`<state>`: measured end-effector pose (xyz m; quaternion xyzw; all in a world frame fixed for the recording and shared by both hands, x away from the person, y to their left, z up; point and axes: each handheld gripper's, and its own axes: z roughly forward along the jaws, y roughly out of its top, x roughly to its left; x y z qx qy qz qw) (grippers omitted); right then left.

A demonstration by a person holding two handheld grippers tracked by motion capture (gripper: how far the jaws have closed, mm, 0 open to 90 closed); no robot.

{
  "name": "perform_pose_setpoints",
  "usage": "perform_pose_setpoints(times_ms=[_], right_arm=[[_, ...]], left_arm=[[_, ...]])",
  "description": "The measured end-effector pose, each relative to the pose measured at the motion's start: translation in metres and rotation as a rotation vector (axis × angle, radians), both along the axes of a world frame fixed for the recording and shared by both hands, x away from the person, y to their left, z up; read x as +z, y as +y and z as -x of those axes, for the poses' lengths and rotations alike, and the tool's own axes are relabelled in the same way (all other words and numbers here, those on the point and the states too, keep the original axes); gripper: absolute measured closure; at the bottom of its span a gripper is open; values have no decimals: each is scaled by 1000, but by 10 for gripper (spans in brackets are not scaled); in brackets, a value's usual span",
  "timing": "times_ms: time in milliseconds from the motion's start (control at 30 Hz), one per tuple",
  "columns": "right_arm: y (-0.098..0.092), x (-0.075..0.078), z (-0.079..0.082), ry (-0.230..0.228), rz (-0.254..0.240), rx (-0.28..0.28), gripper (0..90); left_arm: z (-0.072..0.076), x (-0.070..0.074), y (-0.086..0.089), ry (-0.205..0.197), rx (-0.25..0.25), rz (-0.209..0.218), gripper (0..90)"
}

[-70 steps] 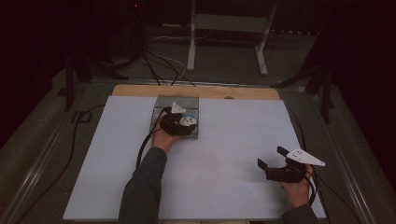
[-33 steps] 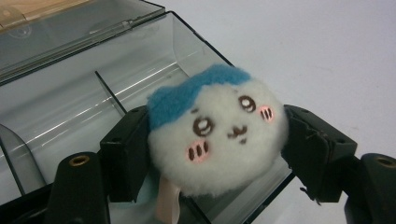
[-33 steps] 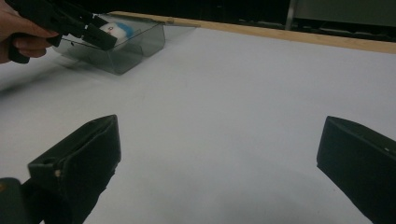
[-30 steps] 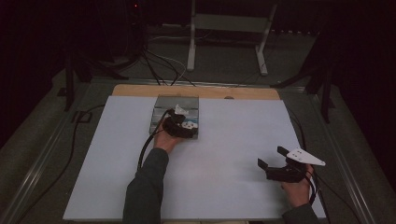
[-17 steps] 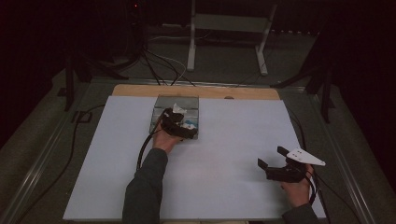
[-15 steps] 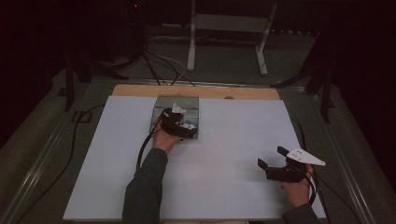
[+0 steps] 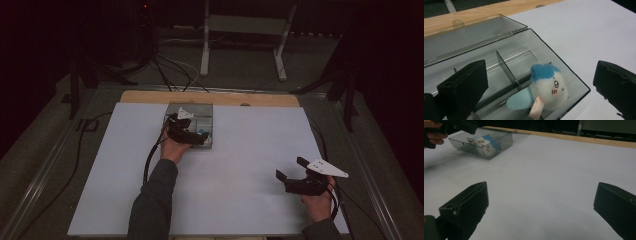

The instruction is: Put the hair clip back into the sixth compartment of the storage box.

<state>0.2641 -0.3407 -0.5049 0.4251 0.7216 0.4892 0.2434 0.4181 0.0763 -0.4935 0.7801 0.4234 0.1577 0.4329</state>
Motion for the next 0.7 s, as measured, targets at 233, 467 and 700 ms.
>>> perform_pose_setpoints(times_ms=[233,467,700], right_arm=[[0,0,0,0,0,1,0],[2,0,0,-1,2,4,0],[2,0,0,-1,3,8,0]], left_arm=[[6,8,16,-25,38,4,7],[15,11,41,-34,75,7,7],[26,13,62,-50,86,24,7]])
